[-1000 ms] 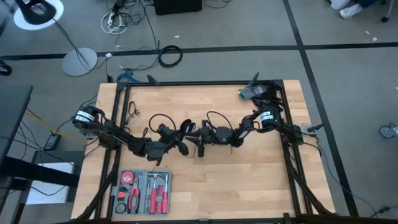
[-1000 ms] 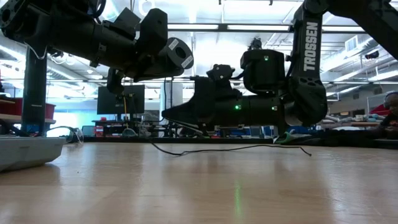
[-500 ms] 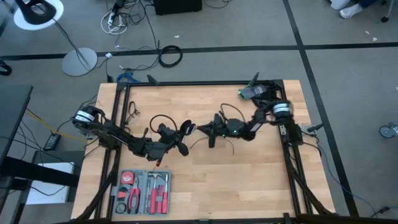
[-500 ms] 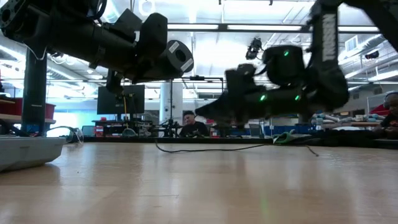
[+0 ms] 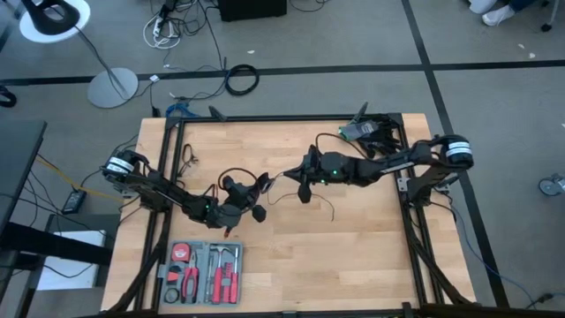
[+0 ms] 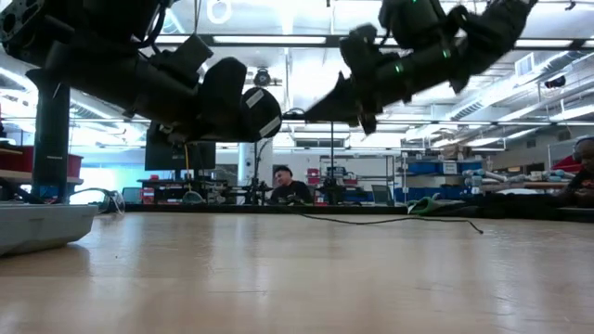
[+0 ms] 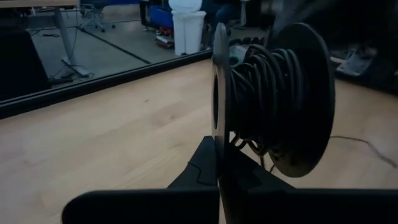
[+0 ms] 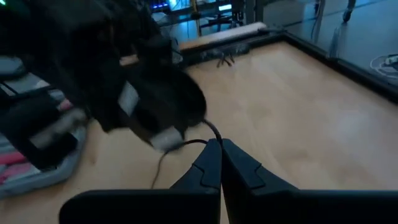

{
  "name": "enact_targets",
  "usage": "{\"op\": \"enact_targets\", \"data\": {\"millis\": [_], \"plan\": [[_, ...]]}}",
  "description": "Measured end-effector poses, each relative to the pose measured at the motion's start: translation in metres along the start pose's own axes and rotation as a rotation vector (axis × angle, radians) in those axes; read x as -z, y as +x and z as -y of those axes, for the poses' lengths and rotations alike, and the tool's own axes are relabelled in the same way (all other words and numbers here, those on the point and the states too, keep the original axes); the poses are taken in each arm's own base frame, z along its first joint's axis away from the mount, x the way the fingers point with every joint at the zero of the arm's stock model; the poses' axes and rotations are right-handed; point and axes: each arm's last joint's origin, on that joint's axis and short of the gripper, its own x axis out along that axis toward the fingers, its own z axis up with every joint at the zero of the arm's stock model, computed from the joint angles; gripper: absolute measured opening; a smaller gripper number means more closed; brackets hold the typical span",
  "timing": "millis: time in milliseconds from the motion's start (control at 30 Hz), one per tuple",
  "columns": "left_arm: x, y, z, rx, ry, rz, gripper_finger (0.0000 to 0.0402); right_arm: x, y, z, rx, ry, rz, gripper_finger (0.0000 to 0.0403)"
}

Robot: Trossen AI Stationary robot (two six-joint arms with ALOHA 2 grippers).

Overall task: Coil cords
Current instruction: Coil the black wire onto the spool

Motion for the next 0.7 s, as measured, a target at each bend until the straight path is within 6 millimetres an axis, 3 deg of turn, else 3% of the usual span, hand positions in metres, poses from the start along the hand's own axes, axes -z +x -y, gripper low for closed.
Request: {"op": "enact_targets", "data": {"millis": [333, 700], "plan": [[0.000, 0.004, -0.003, -0.031, 0.009, 0.002, 0.0000, -0.033, 0.008, -0.026, -0.100, -0.070, -0.060, 0.0000], [-0.001, 0.005, -0.004, -0.035, 0.012, 0.000, 0.0000, -0.051, 0.010, -0.034, -0.135, -0.155, 0.015, 0.0000]]}}
